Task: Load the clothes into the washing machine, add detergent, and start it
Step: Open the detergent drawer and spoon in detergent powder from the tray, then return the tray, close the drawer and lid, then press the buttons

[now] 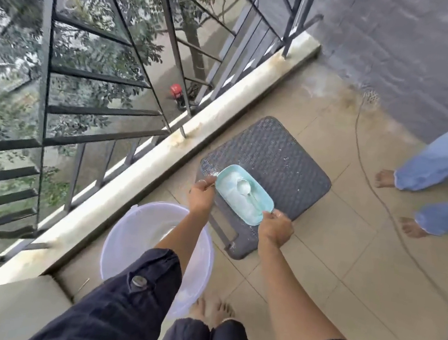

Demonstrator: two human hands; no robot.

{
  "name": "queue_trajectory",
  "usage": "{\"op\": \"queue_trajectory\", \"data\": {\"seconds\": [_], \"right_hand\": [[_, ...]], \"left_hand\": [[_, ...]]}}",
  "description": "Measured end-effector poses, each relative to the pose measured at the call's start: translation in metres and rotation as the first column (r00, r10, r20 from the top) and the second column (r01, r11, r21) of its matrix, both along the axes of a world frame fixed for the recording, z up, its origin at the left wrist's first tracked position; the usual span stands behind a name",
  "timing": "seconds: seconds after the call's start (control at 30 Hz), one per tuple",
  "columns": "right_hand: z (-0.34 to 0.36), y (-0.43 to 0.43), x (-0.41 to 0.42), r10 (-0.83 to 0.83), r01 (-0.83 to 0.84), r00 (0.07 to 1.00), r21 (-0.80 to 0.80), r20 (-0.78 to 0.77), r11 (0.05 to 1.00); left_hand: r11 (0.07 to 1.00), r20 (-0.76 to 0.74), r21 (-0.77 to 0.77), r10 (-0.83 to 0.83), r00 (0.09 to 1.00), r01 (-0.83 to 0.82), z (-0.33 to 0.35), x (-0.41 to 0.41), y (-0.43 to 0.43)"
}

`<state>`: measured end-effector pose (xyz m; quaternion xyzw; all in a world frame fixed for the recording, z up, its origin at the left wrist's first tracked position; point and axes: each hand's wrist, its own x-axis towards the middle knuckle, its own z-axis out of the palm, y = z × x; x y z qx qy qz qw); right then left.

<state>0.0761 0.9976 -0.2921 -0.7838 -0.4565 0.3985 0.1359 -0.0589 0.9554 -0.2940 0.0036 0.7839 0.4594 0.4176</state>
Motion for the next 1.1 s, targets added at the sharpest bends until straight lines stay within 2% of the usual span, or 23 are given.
{"op": "queue_trajectory", "data": {"seconds": [0.13, 0.27, 0.43, 0.53, 0.77, 0.9, 1.1], "right_hand": [[-0.008, 0.001, -0.002, -0.027, 0.027, 1.000, -0.028, -0.006, 0.999], [-0.009, 0.000, 0.000, 0.013, -0.013, 1.000, -0.057, -0.006, 0.998], [0.020, -0.001, 0.003, 0.002, -0.003, 0.999, -0.009, -0.048, 1.000], [0.049, -0.006, 0.002, 0.039, -0.036, 0.997, 0.041, -0.065, 0.998], [0.140, -0.042, -0.006, 0.126, -0.100, 0.983, 0.183, -0.134, 0.978], [0.191, -0.074, -0.010, 0.213, -0.181, 0.970, 0.235, -0.118, 0.955], [0.246, -0.128, -0.013, 0.351, -0.281, 0.915, 0.311, -0.198, 0.908]], "left_hand": [[0.999, 0.015, 0.031, -0.030, 0.999, 0.029, -0.020, -0.001, -0.002], [0.998, 0.021, 0.046, -0.047, 0.999, 0.046, -0.011, 0.005, -0.004], [0.996, -0.014, 0.019, -0.082, 0.997, 0.083, -0.001, 0.011, -0.020], [0.998, -0.031, 0.023, -0.060, 0.998, 0.061, 0.049, 0.015, -0.029], [0.995, -0.229, 0.080, -0.047, 0.972, 0.067, 0.157, 0.021, -0.067], [0.993, -0.302, 0.090, -0.051, 0.952, 0.081, 0.198, 0.024, -0.102], [0.988, -0.422, 0.144, 0.005, 0.907, 0.061, 0.235, 0.028, -0.166]]}}
